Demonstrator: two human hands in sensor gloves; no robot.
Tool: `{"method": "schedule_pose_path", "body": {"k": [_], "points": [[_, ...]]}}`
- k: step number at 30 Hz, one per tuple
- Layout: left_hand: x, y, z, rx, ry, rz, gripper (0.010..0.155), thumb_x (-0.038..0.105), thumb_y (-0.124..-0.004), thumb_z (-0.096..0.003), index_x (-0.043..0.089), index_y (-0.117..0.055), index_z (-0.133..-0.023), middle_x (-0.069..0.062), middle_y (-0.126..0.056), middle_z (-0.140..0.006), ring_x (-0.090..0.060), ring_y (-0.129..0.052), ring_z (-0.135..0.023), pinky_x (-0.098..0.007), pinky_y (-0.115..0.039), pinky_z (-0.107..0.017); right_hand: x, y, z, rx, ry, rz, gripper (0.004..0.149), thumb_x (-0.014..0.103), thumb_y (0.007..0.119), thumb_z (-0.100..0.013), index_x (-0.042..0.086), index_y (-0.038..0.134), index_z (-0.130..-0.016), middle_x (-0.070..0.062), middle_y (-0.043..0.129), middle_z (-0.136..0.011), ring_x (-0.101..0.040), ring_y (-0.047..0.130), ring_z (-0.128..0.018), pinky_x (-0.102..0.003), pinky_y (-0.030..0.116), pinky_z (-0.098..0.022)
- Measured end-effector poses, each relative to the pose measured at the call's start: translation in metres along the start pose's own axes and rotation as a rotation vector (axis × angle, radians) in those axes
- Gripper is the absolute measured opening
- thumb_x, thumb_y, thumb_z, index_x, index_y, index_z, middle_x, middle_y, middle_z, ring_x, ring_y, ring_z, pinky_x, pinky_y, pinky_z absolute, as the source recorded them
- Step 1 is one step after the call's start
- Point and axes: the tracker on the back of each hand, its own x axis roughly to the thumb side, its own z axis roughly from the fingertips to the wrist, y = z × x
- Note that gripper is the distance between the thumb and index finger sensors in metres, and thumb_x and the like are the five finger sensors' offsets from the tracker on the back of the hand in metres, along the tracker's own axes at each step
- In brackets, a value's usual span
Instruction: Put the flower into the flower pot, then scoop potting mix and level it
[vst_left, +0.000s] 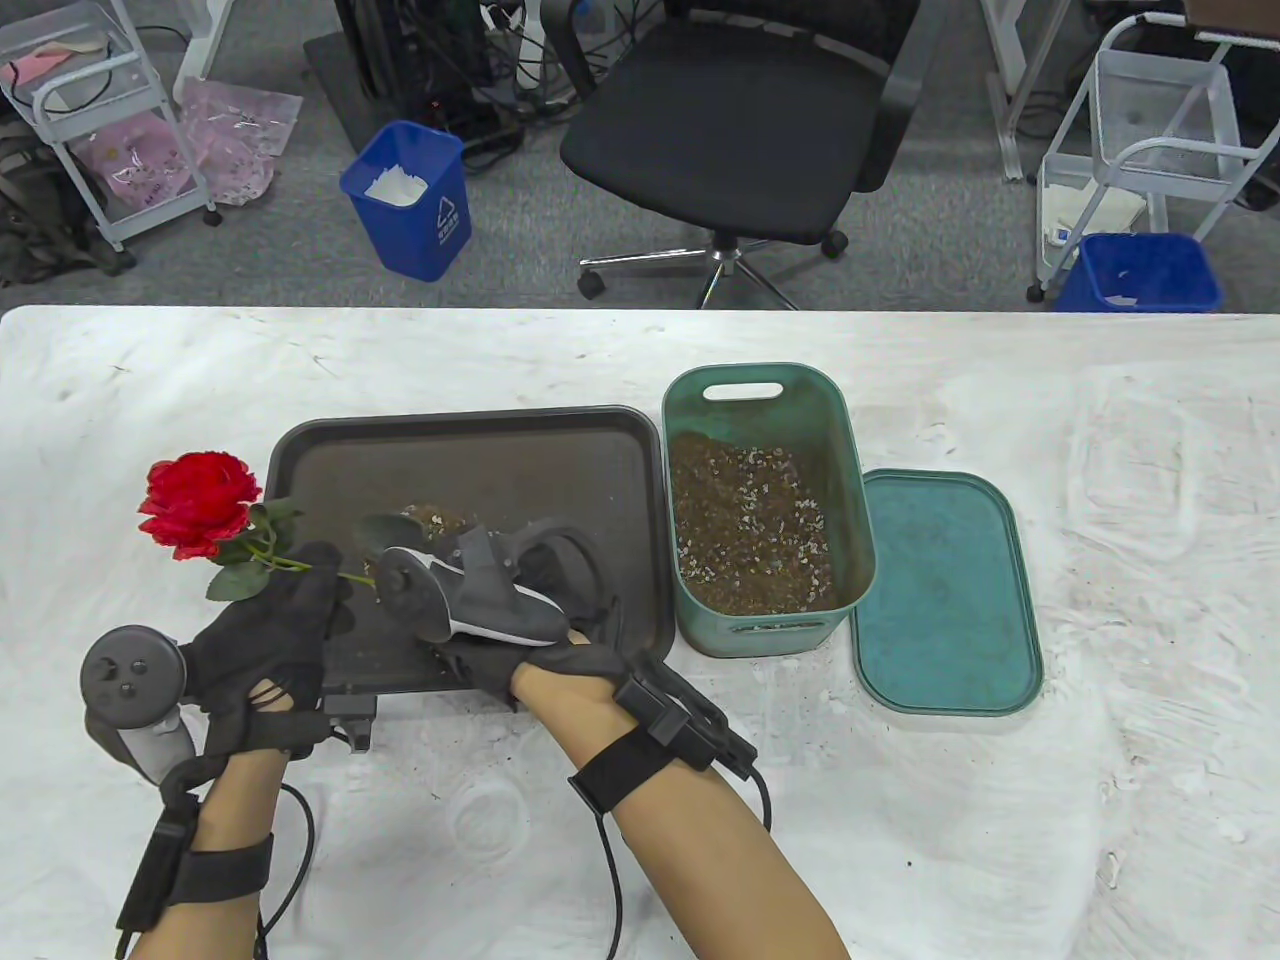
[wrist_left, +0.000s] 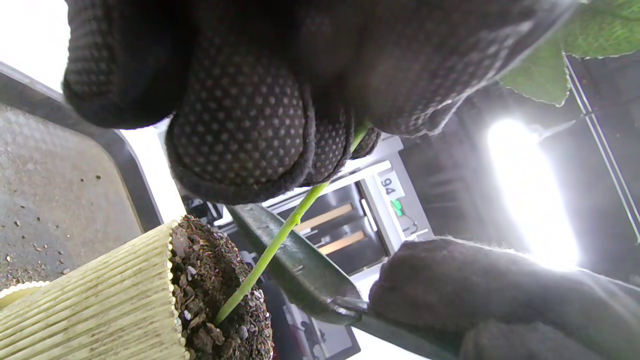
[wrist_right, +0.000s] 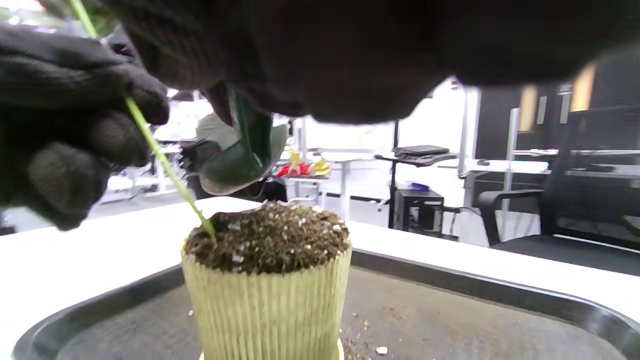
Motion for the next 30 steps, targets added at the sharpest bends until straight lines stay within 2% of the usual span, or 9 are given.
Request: {"method": "schedule_pose_path", "body": {"k": [3, 7, 11, 12, 16, 22, 24, 28, 30], "points": [[0.0, 0.0, 0.0, 0.0, 0.0, -0.002, 0.042, 0.044, -0.09, -0.0399, 0.022, -0.097, -0.075, -0.002, -0.104, -0.064, -0.018, -0.113, -0.033, -0.038, -0.095, -0.034, -0.005, 0.008, 0.0, 0.047, -0.038, 0.048, 0.048, 0.038, 0.069, -0.044, 0.038, 0.072, -0.092, -0.002, 0.094, -0.042, -0.018, 0.097, -0.017, -0.036, 0.089, -0.007], [0.0, 0.0, 0.0, -0.001, -0.001, -0.002, 0.042, 0.044, -0.09, -0.0399, 0.022, -0.097, -0.076, -0.002, -0.104, -0.064, -0.018, -0.113, -0.033, -0.038, -0.095, -0.034, -0.014, 0.012, 0.0, 0.056, -0.034, -0.035, 0.049, 0.038, 0.069, -0.044, 0.037, 0.071, -0.092, -0.002, 0.094, -0.041, -0.017, 0.096, -0.015, -0.036, 0.089, -0.005], [0.0, 0.0, 0.0, -0.001, -0.002, -0.003, 0.042, 0.044, -0.09, -0.0399, 0.022, -0.096, -0.076, -0.002, -0.104, -0.064, -0.018, -0.113, -0.033, -0.038, -0.095, -0.034, -0.025, 0.007, 0.005, -0.024, 0.103, -0.245, 0.051, 0.038, 0.07, -0.044, 0.033, 0.07, -0.095, -0.002, 0.094, -0.039, -0.016, 0.095, -0.011, -0.034, 0.088, -0.001], [0.0, 0.0, 0.0, -0.001, -0.002, -0.002, 0.042, 0.044, -0.09, -0.0399, 0.022, -0.096, -0.076, -0.002, -0.104, -0.064, -0.018, -0.113, -0.033, -0.038, -0.095, -0.034, -0.026, 0.009, 0.006, -0.007, 0.156, -0.268, 0.051, 0.039, 0.07, -0.045, 0.033, 0.07, -0.096, -0.002, 0.094, -0.039, -0.016, 0.095, -0.011, -0.034, 0.088, -0.001], [0.0, 0.0, 0.0, -0.002, -0.006, -0.005, 0.042, 0.044, -0.09, -0.0399, 0.022, -0.096, -0.076, -0.002, -0.104, -0.065, -0.018, -0.113, -0.033, -0.038, -0.095, -0.034, -0.023, 0.021, 0.007, 0.06, 0.154, -0.142, 0.051, 0.04, 0.068, -0.045, 0.031, 0.07, -0.095, 0.0, 0.093, -0.038, -0.013, 0.095, -0.01, -0.031, 0.089, 0.0], [0.0, -0.001, 0.0, -0.003, -0.007, -0.004, 0.042, 0.044, -0.09, -0.0398, 0.022, -0.097, -0.076, -0.002, -0.104, -0.064, -0.018, -0.113, -0.033, -0.038, -0.095, -0.034, -0.03, 0.02, 0.01, 0.038, 0.237, -0.298, 0.051, 0.039, 0.068, -0.045, 0.03, 0.071, -0.095, -0.001, 0.093, -0.038, -0.014, 0.095, -0.01, -0.032, 0.089, 0.0], [0.0, -0.001, 0.0, -0.004, -0.009, -0.006, 0.042, 0.044, -0.09, -0.0398, 0.022, -0.096, -0.076, -0.002, -0.104, -0.064, -0.018, -0.113, -0.033, -0.038, -0.095, -0.034, -0.035, 0.017, 0.011, -0.025, 0.276, -0.362, 0.051, 0.039, 0.069, -0.045, 0.029, 0.071, -0.095, -0.001, 0.093, -0.038, -0.014, 0.095, -0.01, -0.032, 0.089, 0.0], [0.0, -0.001, 0.0, -0.004, -0.009, -0.006, 0.042, 0.044, -0.09, -0.0398, 0.022, -0.097, -0.076, -0.002, -0.104, -0.064, -0.018, -0.113, -0.033, -0.038, -0.095, -0.034, -0.035, 0.032, 0.012, 0.067, 0.315, -0.327, 0.051, 0.039, 0.067, -0.046, 0.029, 0.068, -0.096, -0.001, 0.092, -0.039, -0.014, 0.095, -0.011, -0.032, 0.089, -0.001], [0.0, -0.001, 0.0, -0.004, -0.009, -0.006, 0.042, 0.044, -0.09, -0.0399, 0.022, -0.096, -0.076, -0.002, -0.104, -0.064, -0.018, -0.113, -0.033, -0.038, -0.095, -0.034, -0.034, 0.037, 0.013, 0.041, 0.353, -0.393, 0.051, 0.037, 0.068, -0.045, 0.027, 0.07, -0.095, -0.003, 0.093, -0.037, -0.016, 0.095, -0.008, -0.034, 0.088, 0.002]]}}
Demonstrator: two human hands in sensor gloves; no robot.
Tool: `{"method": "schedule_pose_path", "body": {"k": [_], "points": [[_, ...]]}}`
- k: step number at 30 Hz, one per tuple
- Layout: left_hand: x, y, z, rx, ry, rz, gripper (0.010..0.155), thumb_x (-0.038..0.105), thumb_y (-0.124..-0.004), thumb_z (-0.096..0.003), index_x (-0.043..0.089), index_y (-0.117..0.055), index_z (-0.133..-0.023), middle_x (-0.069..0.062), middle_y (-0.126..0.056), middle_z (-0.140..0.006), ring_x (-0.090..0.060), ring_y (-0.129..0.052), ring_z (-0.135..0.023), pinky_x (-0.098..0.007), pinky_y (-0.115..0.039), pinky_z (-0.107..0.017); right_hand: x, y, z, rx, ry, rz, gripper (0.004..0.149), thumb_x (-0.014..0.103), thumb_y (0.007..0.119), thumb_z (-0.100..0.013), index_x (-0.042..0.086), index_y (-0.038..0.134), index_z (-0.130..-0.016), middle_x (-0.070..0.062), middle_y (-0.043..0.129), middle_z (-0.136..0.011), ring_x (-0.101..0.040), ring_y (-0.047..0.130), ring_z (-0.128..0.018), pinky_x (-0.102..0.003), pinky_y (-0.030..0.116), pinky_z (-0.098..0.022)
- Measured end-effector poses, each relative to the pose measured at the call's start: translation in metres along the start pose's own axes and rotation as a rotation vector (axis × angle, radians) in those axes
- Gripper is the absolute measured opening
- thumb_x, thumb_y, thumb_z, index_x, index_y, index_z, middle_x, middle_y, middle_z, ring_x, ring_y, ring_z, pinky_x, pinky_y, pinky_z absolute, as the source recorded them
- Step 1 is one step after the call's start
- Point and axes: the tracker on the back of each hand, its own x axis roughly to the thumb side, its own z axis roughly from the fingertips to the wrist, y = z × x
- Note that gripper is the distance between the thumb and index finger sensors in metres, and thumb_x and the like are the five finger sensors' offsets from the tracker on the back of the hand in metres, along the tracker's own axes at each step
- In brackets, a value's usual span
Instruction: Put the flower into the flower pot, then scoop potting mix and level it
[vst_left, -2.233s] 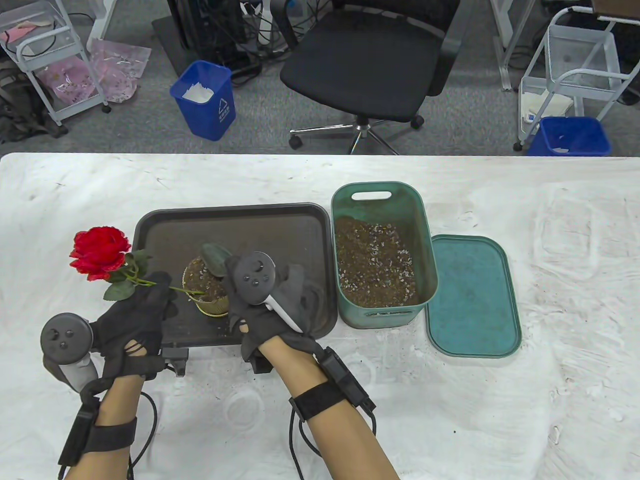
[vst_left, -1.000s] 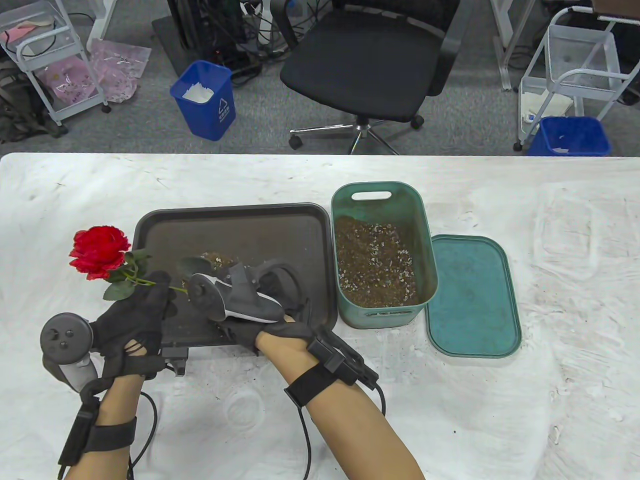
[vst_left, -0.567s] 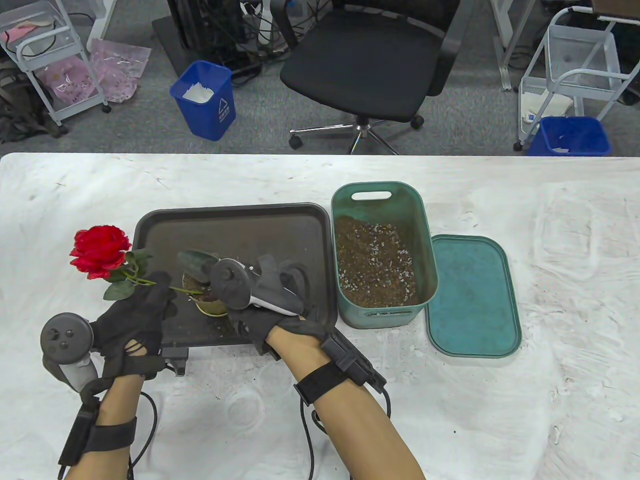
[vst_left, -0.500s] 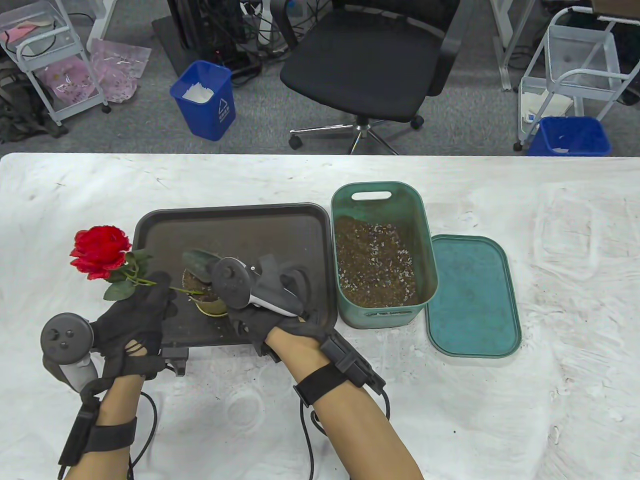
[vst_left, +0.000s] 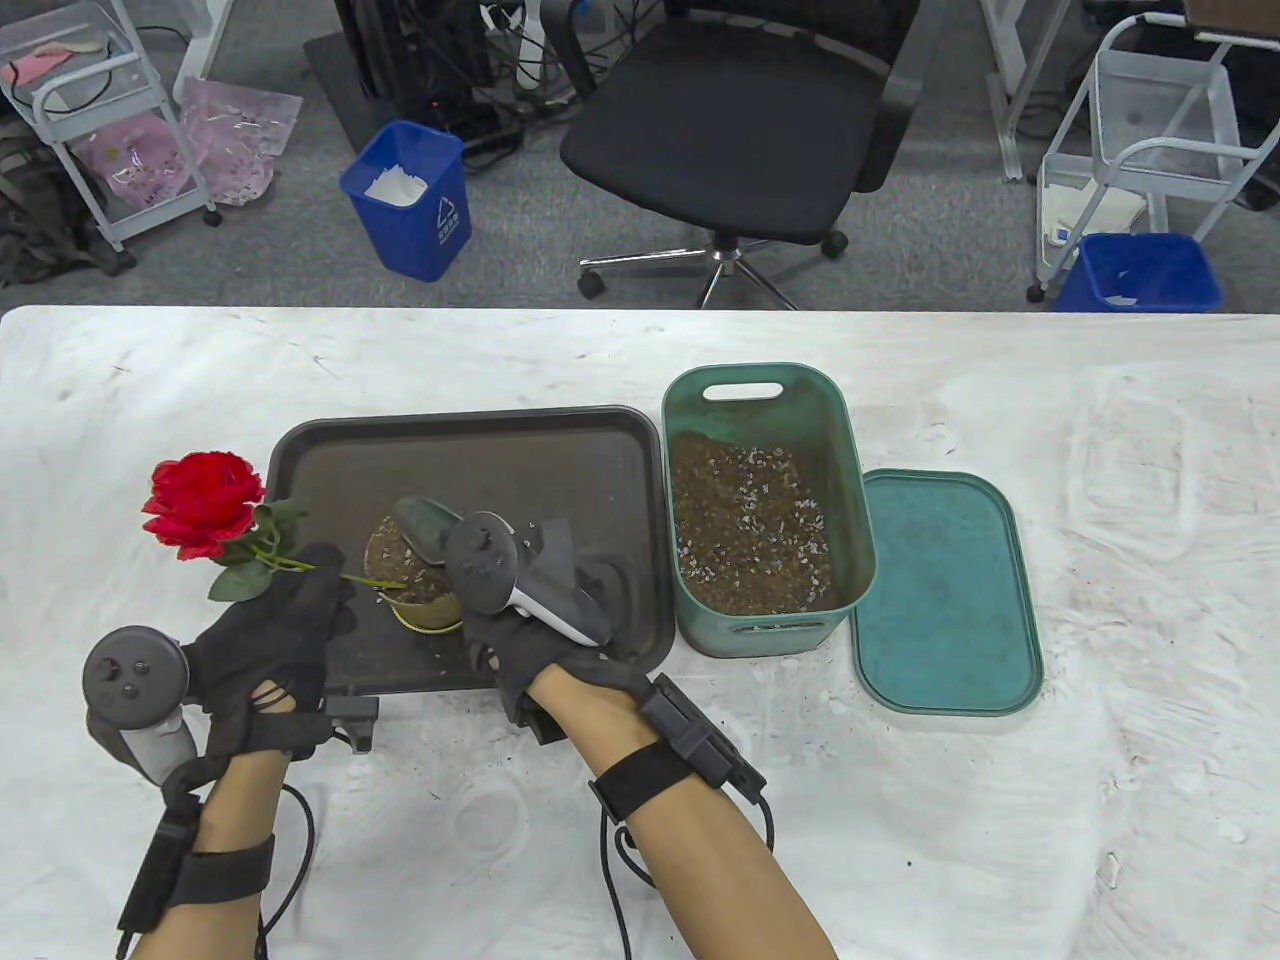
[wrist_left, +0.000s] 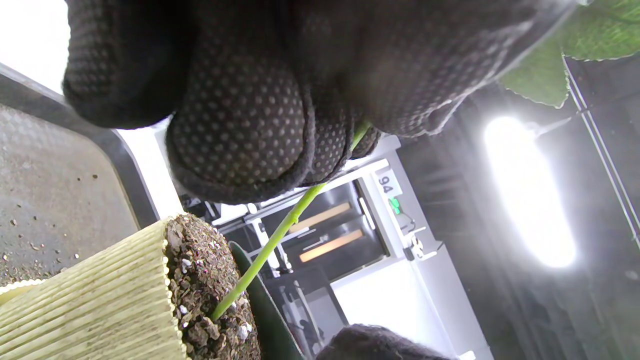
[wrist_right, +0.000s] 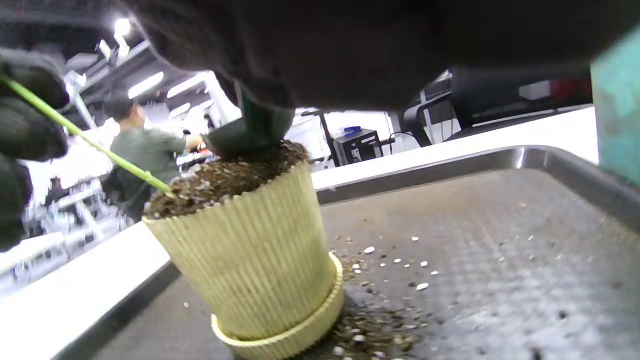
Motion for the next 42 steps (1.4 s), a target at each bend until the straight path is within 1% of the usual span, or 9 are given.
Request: {"method": "schedule_pose_path", "body": {"k": [5, 7, 10, 15, 20, 24, 30, 34, 42], "points": [[0.0, 0.0, 0.0, -0.002, -0.001, 0.002, 0.042, 0.044, -0.09, -0.0399, 0.023, -0.096, -0.076, -0.002, -0.104, -0.065, -0.018, -0.113, -0.033, -0.038, -0.095, -0.034, -0.008, -0.002, 0.003, 0.017, 0.01, -0.049, 0.052, 0.038, 0.067, -0.046, 0.028, 0.067, -0.098, -0.002, 0.092, -0.04, -0.015, 0.095, -0.011, -0.034, 0.089, -0.001], [0.0, 0.0, 0.0, -0.001, -0.001, 0.0, 0.042, 0.044, -0.09, -0.0399, 0.023, -0.097, -0.076, -0.002, -0.104, -0.065, -0.018, -0.113, -0.033, -0.038, -0.095, -0.034, -0.012, -0.004, 0.005, -0.103, 0.015, -0.104, 0.052, 0.037, 0.068, -0.045, 0.027, 0.068, -0.097, -0.003, 0.093, -0.039, -0.016, 0.095, -0.01, -0.034, 0.088, 0.001], [0.0, -0.001, 0.0, -0.001, -0.001, 0.001, 0.042, 0.044, -0.09, -0.0398, 0.022, -0.097, -0.076, -0.002, -0.104, -0.064, -0.018, -0.113, -0.033, -0.038, -0.095, -0.034, -0.012, 0.007, 0.008, 0.0, 0.026, -0.037, 0.052, 0.037, 0.067, -0.046, 0.026, 0.067, -0.097, -0.003, 0.092, -0.04, -0.016, 0.096, -0.011, -0.034, 0.089, -0.001], [0.0, -0.001, 0.0, -0.001, -0.003, -0.001, 0.042, 0.044, -0.09, -0.0398, 0.022, -0.097, -0.076, -0.002, -0.104, -0.064, -0.018, -0.113, -0.033, -0.038, -0.095, -0.034, -0.01, 0.017, 0.011, -0.044, 0.021, -0.061, 0.051, 0.035, 0.067, -0.046, 0.024, 0.065, -0.095, -0.004, 0.093, -0.037, -0.017, 0.096, -0.007, -0.035, 0.088, 0.003], [0.001, -0.001, 0.001, -0.001, -0.004, -0.001, 0.042, 0.044, -0.09, -0.0398, 0.022, -0.097, -0.076, -0.002, -0.104, -0.065, -0.018, -0.113, -0.033, -0.038, -0.095, -0.034, -0.003, 0.005, 0.014, -0.11, -0.064, -0.048, 0.052, 0.037, 0.068, -0.045, 0.024, 0.068, -0.095, -0.003, 0.092, -0.037, -0.015, 0.095, -0.008, -0.034, 0.088, 0.002], [0.0, -0.001, 0.001, 0.0, -0.003, -0.002, 0.042, 0.044, -0.09, -0.0398, 0.023, -0.097, -0.076, -0.002, -0.104, -0.065, -0.018, -0.113, -0.033, -0.038, -0.095, -0.034, 0.007, 0.015, 0.02, -0.076, -0.099, 0.086, 0.05, 0.037, 0.068, -0.045, 0.026, 0.068, -0.094, -0.002, 0.093, -0.036, -0.015, 0.095, -0.007, -0.034, 0.089, 0.003], [0.0, -0.001, 0.0, 0.0, -0.003, -0.004, 0.042, 0.044, -0.09, -0.0399, 0.022, -0.096, -0.076, -0.002, -0.104, -0.064, -0.018, -0.113, -0.033, -0.038, -0.095, -0.034, 0.003, 0.014, 0.016, -0.027, -0.072, 0.056, 0.05, 0.037, 0.068, -0.045, 0.028, 0.065, -0.094, -0.001, 0.093, -0.037, -0.016, 0.096, -0.008, -0.034, 0.089, 0.002], [0.0, 0.0, 0.0, 0.003, 0.0, -0.004, 0.042, 0.044, -0.09, -0.0399, 0.023, -0.097, -0.076, -0.002, -0.104, -0.065, -0.018, -0.113, -0.033, -0.038, -0.095, -0.034, 0.009, 0.006, 0.024, -0.142, -0.165, 0.05, 0.049, 0.037, 0.07, -0.044, 0.026, 0.069, -0.093, -0.002, 0.093, -0.036, -0.015, 0.096, -0.008, -0.033, 0.089, 0.002], [0.0, 0.0, 0.0, 0.004, -0.002, -0.008, 0.042, 0.044, -0.09, -0.0398, 0.022, -0.097, -0.075, -0.002, -0.104, -0.064, -0.018, -0.113, -0.033, -0.038, -0.095, -0.034, 0.006, 0.024, 0.023, -0.05, -0.13, 0.083, 0.048, 0.037, 0.071, -0.044, 0.03, 0.068, -0.091, -0.002, 0.093, -0.034, -0.016, 0.095, -0.005, -0.034, 0.088, 0.005]]}}
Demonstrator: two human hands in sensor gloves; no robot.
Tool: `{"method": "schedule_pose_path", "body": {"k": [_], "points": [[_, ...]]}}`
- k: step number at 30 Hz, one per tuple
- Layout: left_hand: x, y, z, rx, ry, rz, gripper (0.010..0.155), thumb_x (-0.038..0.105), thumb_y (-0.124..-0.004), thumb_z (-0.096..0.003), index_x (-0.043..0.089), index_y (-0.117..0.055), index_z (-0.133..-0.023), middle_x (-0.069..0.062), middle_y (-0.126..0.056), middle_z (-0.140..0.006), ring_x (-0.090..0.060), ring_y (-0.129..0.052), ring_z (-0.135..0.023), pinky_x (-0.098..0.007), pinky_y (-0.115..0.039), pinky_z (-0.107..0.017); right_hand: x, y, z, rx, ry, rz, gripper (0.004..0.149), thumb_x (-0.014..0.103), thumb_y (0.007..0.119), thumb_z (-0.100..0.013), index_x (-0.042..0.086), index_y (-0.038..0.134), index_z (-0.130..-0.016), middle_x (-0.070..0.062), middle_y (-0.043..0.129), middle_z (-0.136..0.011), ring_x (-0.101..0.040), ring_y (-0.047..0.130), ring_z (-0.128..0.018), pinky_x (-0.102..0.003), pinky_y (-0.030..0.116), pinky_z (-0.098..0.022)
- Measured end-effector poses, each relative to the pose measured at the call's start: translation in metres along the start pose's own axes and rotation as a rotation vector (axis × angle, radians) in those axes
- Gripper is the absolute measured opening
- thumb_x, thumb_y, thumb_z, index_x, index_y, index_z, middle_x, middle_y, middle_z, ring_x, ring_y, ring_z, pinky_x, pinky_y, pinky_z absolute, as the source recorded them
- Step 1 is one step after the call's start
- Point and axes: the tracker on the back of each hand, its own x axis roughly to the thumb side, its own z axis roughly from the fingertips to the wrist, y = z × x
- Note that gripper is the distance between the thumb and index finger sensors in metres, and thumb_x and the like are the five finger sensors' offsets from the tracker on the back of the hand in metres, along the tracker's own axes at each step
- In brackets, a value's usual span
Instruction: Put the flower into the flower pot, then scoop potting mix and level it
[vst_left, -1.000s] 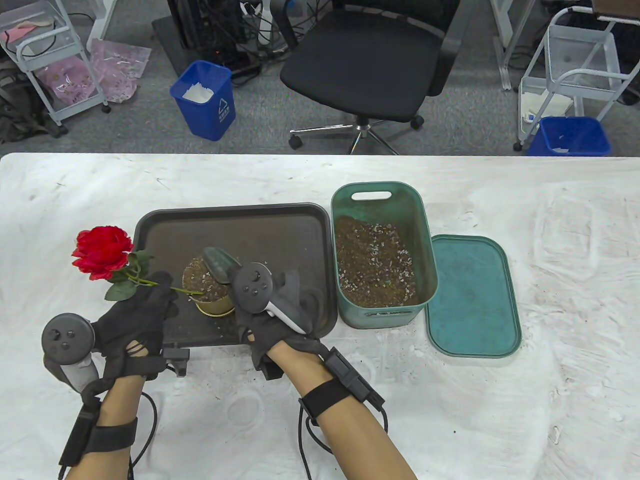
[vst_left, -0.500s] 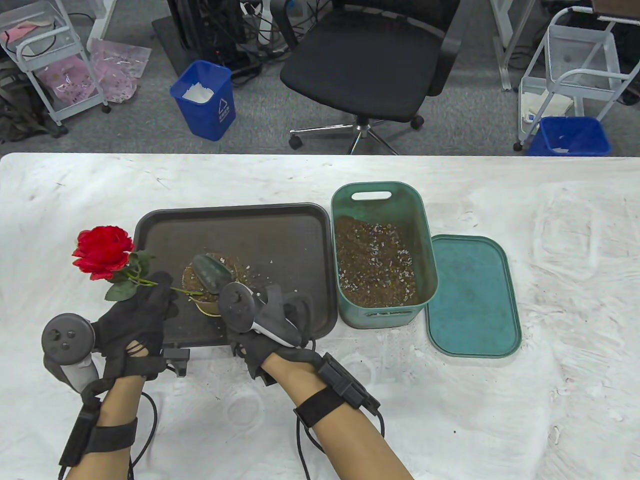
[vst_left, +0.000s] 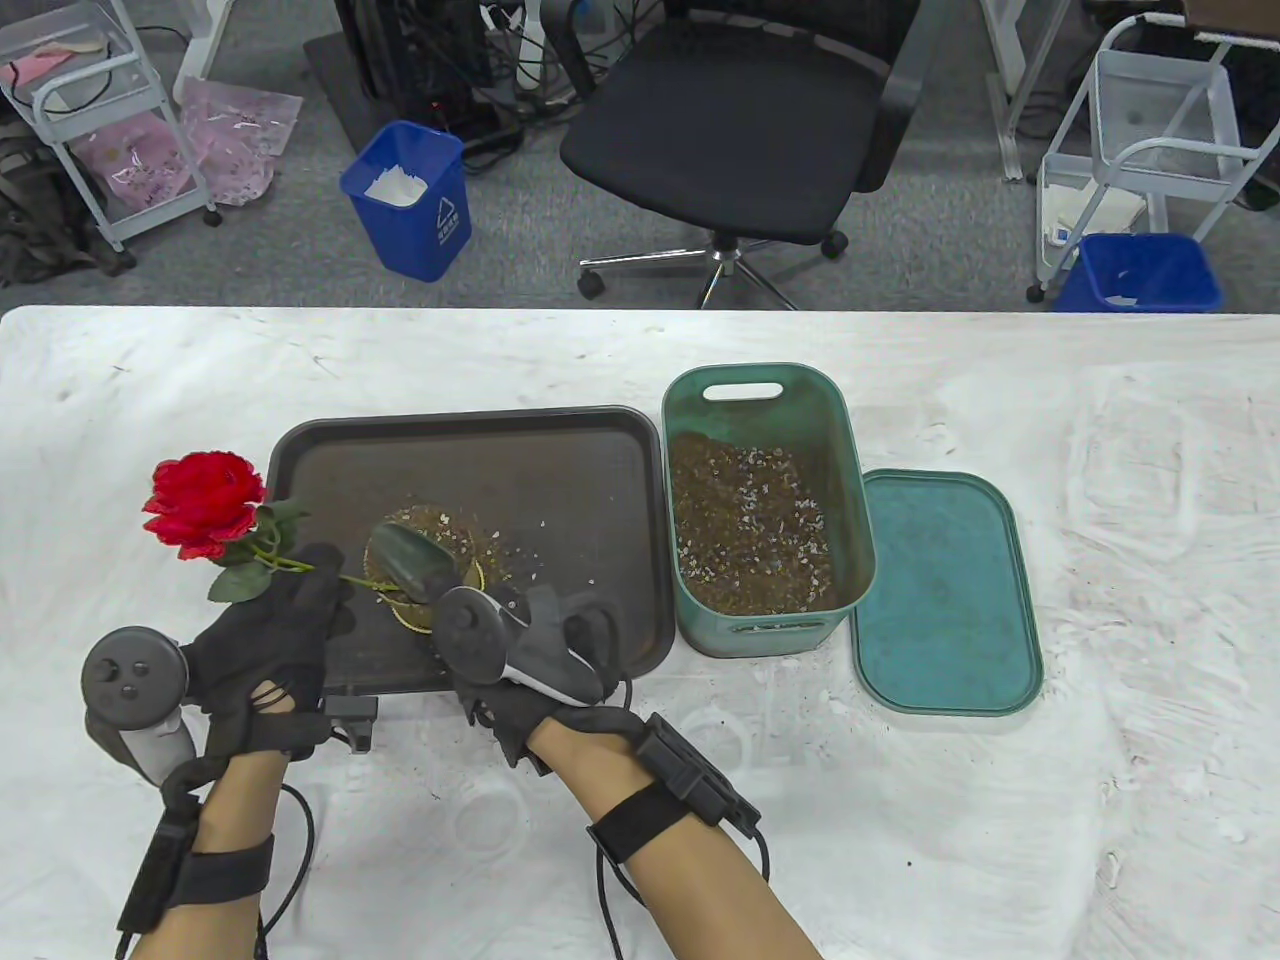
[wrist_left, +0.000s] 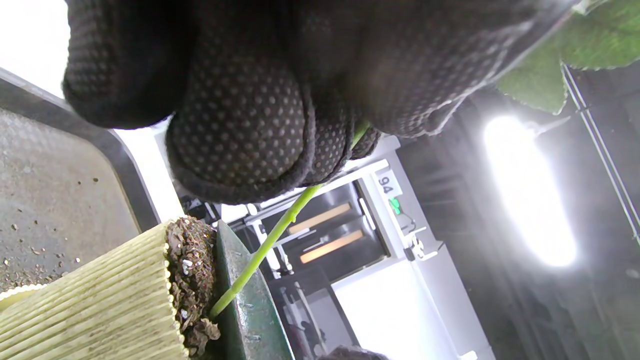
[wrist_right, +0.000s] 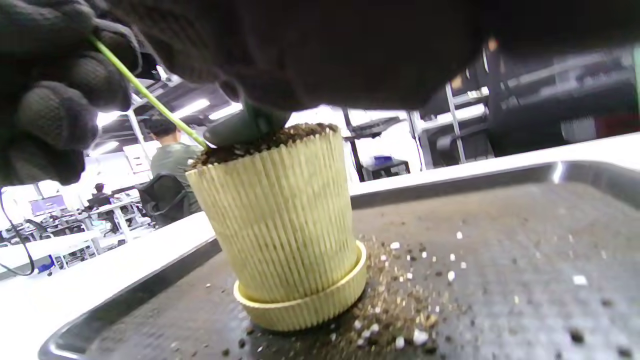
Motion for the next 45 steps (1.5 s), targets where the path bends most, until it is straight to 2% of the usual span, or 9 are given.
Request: {"method": "schedule_pose_path", "body": {"k": [3, 7, 11, 15, 18, 22, 30, 37, 45], "points": [[0.0, 0.0, 0.0, 0.0, 0.001, 0.002, 0.042, 0.044, -0.09, -0.0398, 0.022, -0.097, -0.075, -0.002, -0.104, -0.064, -0.018, -0.113, -0.033, -0.038, -0.095, -0.034, 0.002, -0.007, -0.003, 0.034, -0.007, 0.01, 0.049, 0.037, 0.07, -0.044, 0.03, 0.066, -0.093, -0.001, 0.093, -0.036, -0.015, 0.095, -0.007, -0.034, 0.088, 0.003], [0.0, 0.0, 0.0, 0.0, -0.002, -0.001, 0.042, 0.044, -0.09, -0.0398, 0.023, -0.097, -0.076, -0.002, -0.104, -0.064, -0.018, -0.113, -0.033, -0.038, -0.095, -0.034, 0.001, -0.03, -0.014, -0.112, -0.007, -0.067, 0.049, 0.037, 0.071, -0.043, 0.027, 0.071, -0.091, -0.001, 0.093, -0.033, -0.014, 0.095, -0.005, -0.033, 0.088, 0.004], [0.0, 0.0, 0.0, -0.002, -0.002, 0.002, 0.042, 0.044, -0.09, -0.0397, 0.023, -0.097, -0.075, -0.002, -0.104, -0.064, -0.018, -0.113, -0.033, -0.038, -0.095, -0.034, 0.007, -0.02, -0.021, -0.003, 0.019, 0.088, 0.048, 0.038, 0.071, -0.043, 0.029, 0.073, -0.09, 0.001, 0.093, -0.033, -0.013, 0.095, -0.006, -0.032, 0.089, 0.004], [0.0, 0.0, 0.0, -0.002, -0.001, 0.001, 0.042, 0.044, -0.09, -0.0398, 0.023, -0.097, -0.075, -0.002, -0.104, -0.064, -0.018, -0.113, -0.033, -0.038, -0.095, -0.034, 0.001, -0.016, -0.026, 0.136, 0.103, -0.026, 0.048, 0.036, 0.07, -0.044, 0.028, 0.068, -0.091, -0.001, 0.092, -0.032, -0.015, 0.094, -0.003, -0.034, 0.087, 0.006], [0.0, 0.0, 0.0, -0.003, 0.0, 0.003, 0.042, 0.044, -0.09, -0.0398, 0.023, -0.097, -0.076, -0.002, -0.104, -0.064, -0.018, -0.113, -0.033, -0.038, -0.095, -0.034, -0.004, -0.018, -0.025, 0.122, 0.076, -0.049, 0.049, 0.037, 0.07, -0.044, 0.029, 0.065, -0.092, 0.0, 0.092, -0.034, -0.014, 0.094, -0.006, -0.034, 0.088, 0.004], [0.001, 0.0, 0.0, -0.002, 0.0, 0.003, 0.042, 0.044, -0.09, -0.0398, 0.022, -0.097, -0.075, -0.002, -0.104, -0.064, -0.018, -0.113, -0.033, -0.038, -0.095, -0.034, -0.018, -0.026, -0.017, -0.059, 0.081, -0.203, 0.049, 0.037, 0.072, -0.043, 0.025, 0.07, -0.091, 0.0, 0.092, -0.032, -0.013, 0.094, -0.004, -0.033, 0.088, 0.005], [0.001, 0.0, 0.0, -0.004, -0.004, 0.001, 0.042, 0.044, -0.09, -0.0399, 0.023, -0.096, -0.076, -0.002, -0.104, -0.064, -0.018, -0.113, -0.033, -0.038, -0.095, -0.034, -0.019, 0.005, -0.006, 0.025, 0.087, -0.102, 0.049, 0.037, 0.07, -0.044, 0.028, 0.061, -0.091, 0.001, 0.092, -0.034, -0.014, 0.094, -0.003, -0.034, 0.087, 0.006], [0.001, 0.0, 0.0, -0.002, 0.001, 0.005, 0.042, 0.044, -0.09, -0.0398, 0.023, -0.097, -0.076, -0.002, -0.104, -0.064, -0.018, -0.113, -0.033, -0.038, -0.095, -0.034, -0.04, -0.006, -0.006, -0.039, 0.142, -0.367, 0.05, 0.036, 0.07, -0.044, 0.022, 0.062, -0.092, 0.0, 0.091, -0.036, -0.014, 0.094, -0.006, -0.034, 0.088, 0.004], [0.001, 0.0, 0.0, 0.0, 0.004, 0.004, 0.042, 0.044, -0.09, -0.04, 0.023, -0.096, -0.076, -0.002, -0.104, -0.064, -0.018, -0.113, -0.033, -0.038, -0.095, -0.034, -0.036, -0.003, -0.01, 0.055, 0.174, -0.259, 0.05, 0.036, 0.069, -0.045, 0.025, 0.061, -0.093, 0.0, 0.091, -0.036, -0.014, 0.095, -0.007, -0.034, 0.088, 0.003]]}}
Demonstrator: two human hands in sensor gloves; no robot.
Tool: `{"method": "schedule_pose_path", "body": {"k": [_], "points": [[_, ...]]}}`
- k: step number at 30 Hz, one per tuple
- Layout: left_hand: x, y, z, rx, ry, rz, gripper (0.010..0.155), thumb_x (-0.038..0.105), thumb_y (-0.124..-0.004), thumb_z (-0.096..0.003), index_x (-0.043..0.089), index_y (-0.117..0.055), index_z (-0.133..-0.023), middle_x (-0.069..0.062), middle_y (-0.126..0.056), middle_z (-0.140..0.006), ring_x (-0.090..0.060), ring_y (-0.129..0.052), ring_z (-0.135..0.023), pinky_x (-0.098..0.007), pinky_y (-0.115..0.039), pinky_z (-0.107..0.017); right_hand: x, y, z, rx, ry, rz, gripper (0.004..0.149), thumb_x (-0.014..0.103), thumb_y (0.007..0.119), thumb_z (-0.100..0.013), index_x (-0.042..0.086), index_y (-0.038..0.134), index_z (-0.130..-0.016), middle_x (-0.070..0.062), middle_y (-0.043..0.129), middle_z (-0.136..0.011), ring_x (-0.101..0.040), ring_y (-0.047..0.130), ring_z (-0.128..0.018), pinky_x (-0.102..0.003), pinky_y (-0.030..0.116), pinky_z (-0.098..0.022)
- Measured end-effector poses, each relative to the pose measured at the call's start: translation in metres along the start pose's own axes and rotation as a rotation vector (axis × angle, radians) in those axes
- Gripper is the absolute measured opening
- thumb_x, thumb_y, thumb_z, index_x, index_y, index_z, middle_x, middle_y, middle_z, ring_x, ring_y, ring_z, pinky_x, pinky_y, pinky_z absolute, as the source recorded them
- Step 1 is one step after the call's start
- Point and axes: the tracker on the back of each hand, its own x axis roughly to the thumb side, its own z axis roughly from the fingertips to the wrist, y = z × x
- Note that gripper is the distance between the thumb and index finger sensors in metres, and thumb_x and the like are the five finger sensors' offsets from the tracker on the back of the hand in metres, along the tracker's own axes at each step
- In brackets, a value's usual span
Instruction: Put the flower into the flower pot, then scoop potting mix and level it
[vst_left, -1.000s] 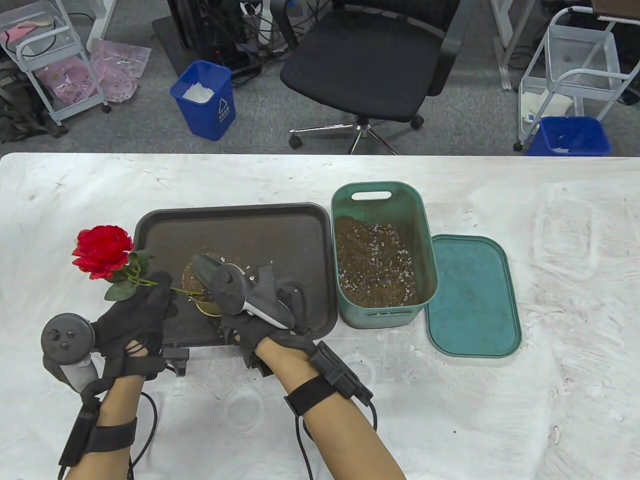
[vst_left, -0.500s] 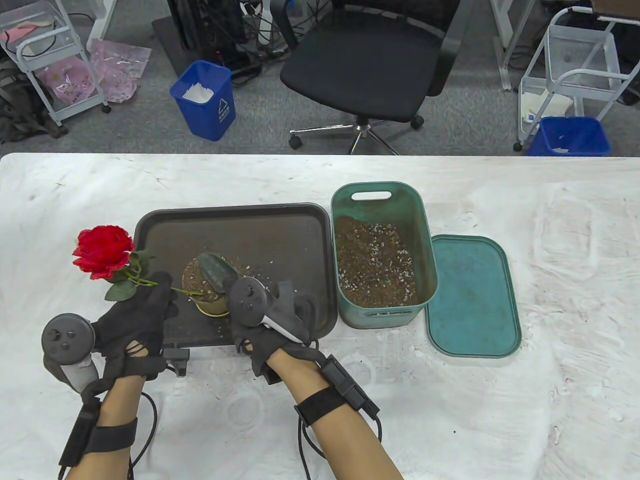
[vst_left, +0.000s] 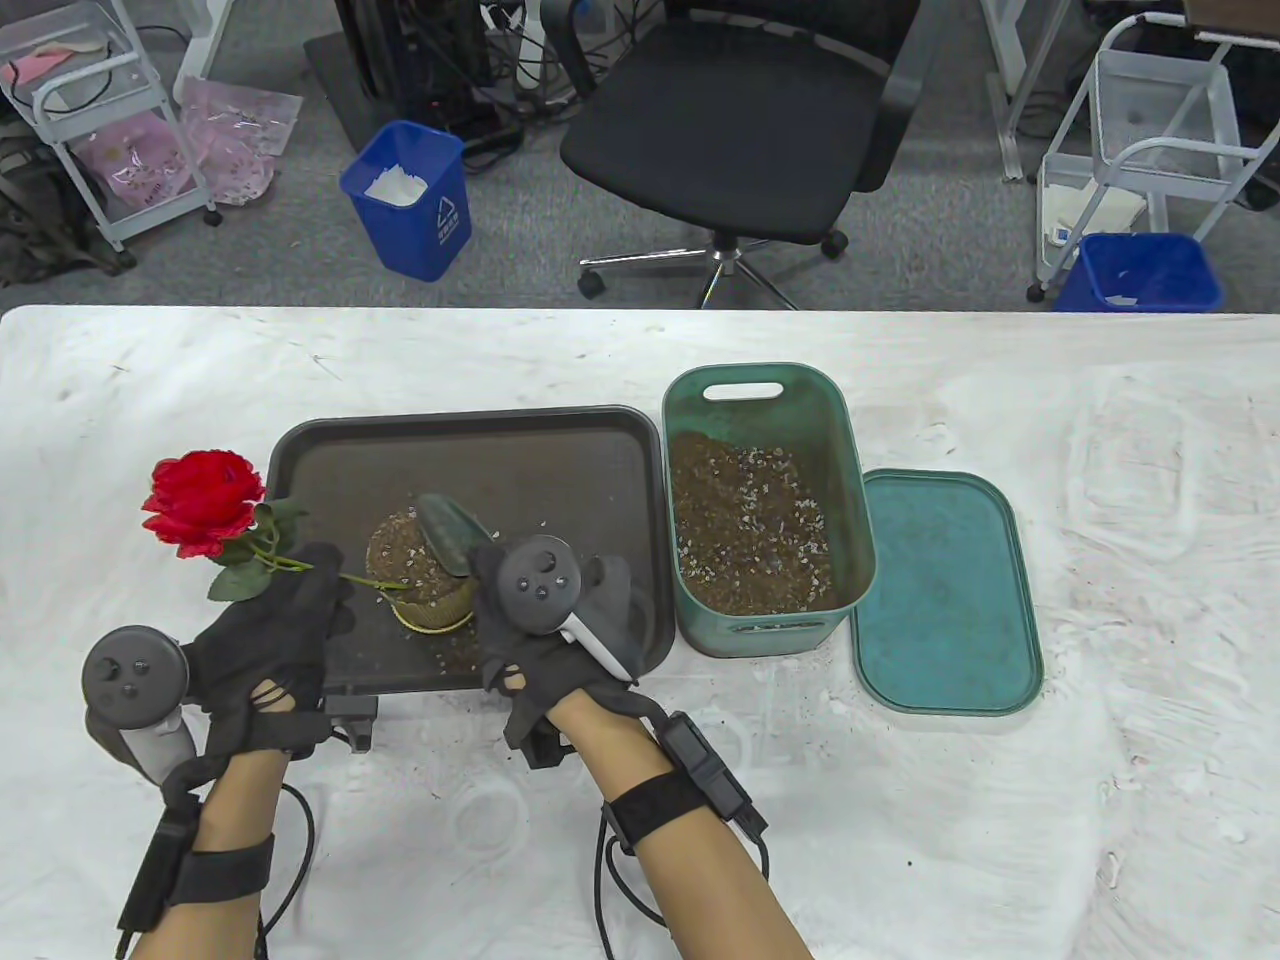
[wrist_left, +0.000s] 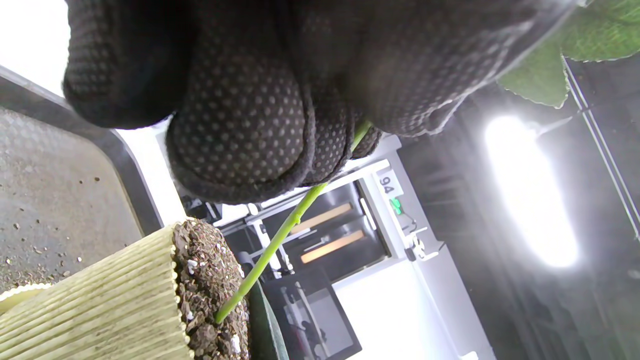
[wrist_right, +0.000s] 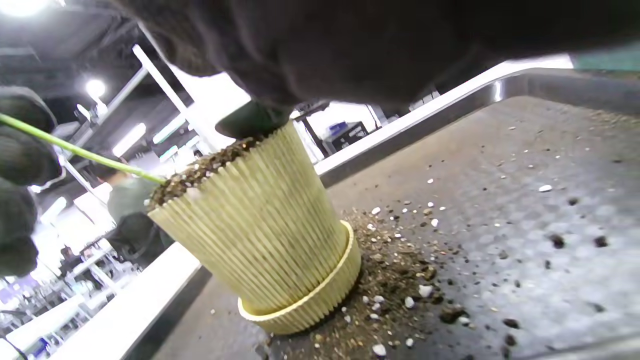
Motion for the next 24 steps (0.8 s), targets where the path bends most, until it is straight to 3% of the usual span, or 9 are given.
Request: {"method": "schedule_pose_path", "body": {"k": [4, 7, 8, 9, 10, 13, 18, 24], "points": [[0.0, 0.0, 0.0, 0.001, 0.001, 0.001, 0.042, 0.044, -0.09, -0.0398, 0.023, -0.097, -0.075, -0.002, -0.104, -0.064, -0.018, -0.113, -0.033, -0.038, -0.095, -0.034, 0.017, -0.011, -0.003, -0.066, -0.05, 0.024, 0.05, 0.036, 0.07, -0.044, 0.023, 0.065, -0.092, 0.0, 0.092, -0.036, -0.014, 0.095, -0.006, -0.034, 0.088, 0.003], [0.0, 0.0, 0.0, 0.001, -0.001, -0.001, 0.042, 0.044, -0.09, -0.0398, 0.023, -0.097, -0.076, -0.002, -0.104, -0.065, -0.018, -0.113, -0.033, -0.038, -0.095, -0.034, 0.032, -0.011, -0.006, -0.039, -0.065, 0.105, 0.049, 0.036, 0.07, -0.044, 0.024, 0.066, -0.092, 0.0, 0.092, -0.035, -0.014, 0.095, -0.006, -0.033, 0.088, 0.003], [0.0, 0.0, 0.0, 0.0, -0.001, 0.0, 0.042, 0.044, -0.09, -0.0398, 0.023, -0.097, -0.075, -0.002, -0.104, -0.064, -0.018, -0.113, -0.033, -0.038, -0.095, -0.034, 0.035, -0.009, -0.009, -0.019, -0.056, 0.145, 0.049, 0.036, 0.071, -0.043, 0.024, 0.068, -0.09, 0.0, 0.093, -0.034, -0.013, 0.095, -0.005, -0.033, 0.088, 0.004], [0.0, 0.0, 0.0, 0.0, 0.0, 0.0, 0.042, 0.044, -0.09, -0.0399, 0.023, -0.096, -0.076, -0.002, -0.104, -0.064, -0.018, -0.113, -0.033, -0.038, -0.095, -0.034, 0.035, -0.005, -0.012, 0.088, -0.015, 0.194, 0.048, 0.037, 0.069, -0.044, 0.026, 0.065, -0.091, 0.001, 0.092, -0.034, -0.013, 0.095, -0.005, -0.033, 0.088, 0.004], [0.0, 0.0, 0.0, 0.0, 0.0, 0.0, 0.042, 0.044, -0.09, -0.0399, 0.023, -0.097, -0.075, -0.002, -0.104, -0.064, -0.018, -0.113, -0.033, -0.038, -0.095, -0.034, 0.035, -0.004, -0.013, 0.125, 0.011, 0.185, 0.049, 0.036, 0.068, -0.045, 0.026, 0.061, -0.092, 0.0, 0.092, -0.036, -0.015, 0.095, -0.006, -0.034, 0.088, 0.004], [0.0, 0.0, 0.0, -0.001, -0.001, 0.001, 0.042, 0.044, -0.09, -0.04, 0.023, -0.096, -0.076, -0.002, -0.104, -0.065, -0.018, -0.113, -0.033, -0.038, -0.095, -0.034, 0.039, -0.003, -0.015, 0.146, 0.03, 0.205, 0.049, 0.035, 0.069, -0.045, 0.026, 0.06, -0.092, -0.001, 0.092, -0.036, -0.017, 0.095, -0.005, -0.036, 0.087, 0.004], [0.0, 0.0, -0.001, 0.0, 0.003, 0.003, 0.042, 0.044, -0.09, -0.0399, 0.023, -0.097, -0.076, -0.002, -0.104, -0.065, -0.018, -0.113, -0.033, -0.038, -0.095, -0.034, 0.047, -0.011, -0.008, 0.008, -0.135, 0.181, 0.049, 0.035, 0.07, -0.044, 0.023, 0.063, -0.091, -0.001, 0.092, -0.037, -0.015, 0.095, -0.008, -0.035, 0.089, 0.002], [0.001, 0.0, 0.0, 0.0, -0.001, -0.002, 0.042, 0.044, -0.09, -0.0399, 0.023, -0.097, -0.076, -0.002, -0.104, -0.064, -0.018, -0.113, -0.033, -0.038, -0.095, -0.034, 0.05, 0.001, -0.01, 0.061, -0.148, 0.311, 0.047, 0.035, 0.069, -0.043, 0.026, 0.065, -0.09, -0.001, 0.093, -0.034, -0.015, 0.095, -0.005, -0.035, 0.088, 0.004]]}}
